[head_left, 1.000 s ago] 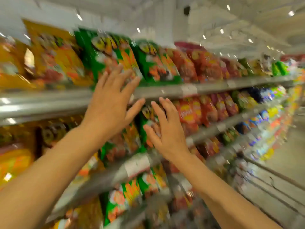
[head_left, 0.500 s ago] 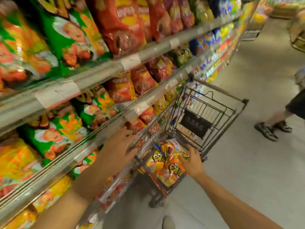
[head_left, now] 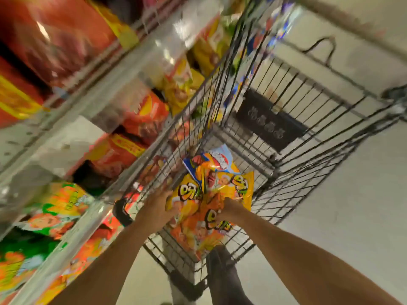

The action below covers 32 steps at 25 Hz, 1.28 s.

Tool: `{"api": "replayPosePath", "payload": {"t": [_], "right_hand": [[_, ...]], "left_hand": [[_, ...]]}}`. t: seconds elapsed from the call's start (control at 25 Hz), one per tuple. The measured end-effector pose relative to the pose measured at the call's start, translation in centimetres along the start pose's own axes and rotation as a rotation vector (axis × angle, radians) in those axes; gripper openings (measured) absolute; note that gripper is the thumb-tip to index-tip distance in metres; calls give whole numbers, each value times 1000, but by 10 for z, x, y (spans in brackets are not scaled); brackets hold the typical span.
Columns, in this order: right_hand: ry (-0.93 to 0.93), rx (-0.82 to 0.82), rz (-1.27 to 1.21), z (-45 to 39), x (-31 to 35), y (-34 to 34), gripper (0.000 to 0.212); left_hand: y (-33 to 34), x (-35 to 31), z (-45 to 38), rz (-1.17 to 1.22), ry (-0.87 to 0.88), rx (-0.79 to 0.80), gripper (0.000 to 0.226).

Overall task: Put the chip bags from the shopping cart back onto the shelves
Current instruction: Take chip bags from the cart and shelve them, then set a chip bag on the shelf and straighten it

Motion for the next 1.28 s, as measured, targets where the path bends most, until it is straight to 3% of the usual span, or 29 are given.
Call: {"api": "replayPosePath", "payload": {"t": [0.2, 0.32, 0.4, 0.44, 0.52, 0.68, 0.8, 0.92, 1.12, 1.28], "right_hand": [[48, 70, 133, -73, -20, 37, 101], [24, 80, 174, -98, -19, 50, 85], [10, 72, 339, -99, -19, 53, 78], [-3, 81, 413, -98, -18, 53, 76], [-45, 119, 482, -92, -12, 51, 69], [-147, 252, 461, -65, 7, 31, 60], [-313, 254, 399, -38, 24, -10, 41], [-444, 199, 305, -1, 31, -40, 27], [-662, -7, 69, 62, 53, -98, 2], [-747, -187, 104, 137, 71, -177, 14]], "left_hand": [[54, 63, -69, 70, -193, 22, 83], [90, 84, -97, 195, -285, 138, 99], [105, 91, -101, 215, -393, 179, 110], [110, 96, -101, 205, -420, 176, 106], [111, 93, -97, 168, -399, 147, 77], [83, 67, -82, -5, -227, 13, 41], [55, 50, -63, 45, -199, -50, 38], [11, 15, -31, -82, -6, -247, 31], [-40, -31, 29, -48, 42, -485, 30], [-68, -50, 75, 240, 52, -583, 34]]}}
Point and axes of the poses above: each hand's wrist, its own z-axis away from the middle knuckle, its own y-axis out of the palm, x = y × z, the point moved 8 cm from there along -z, towards the middle knuckle, and after that the axes turned 3 degrees about y, right-handed, at the moved point
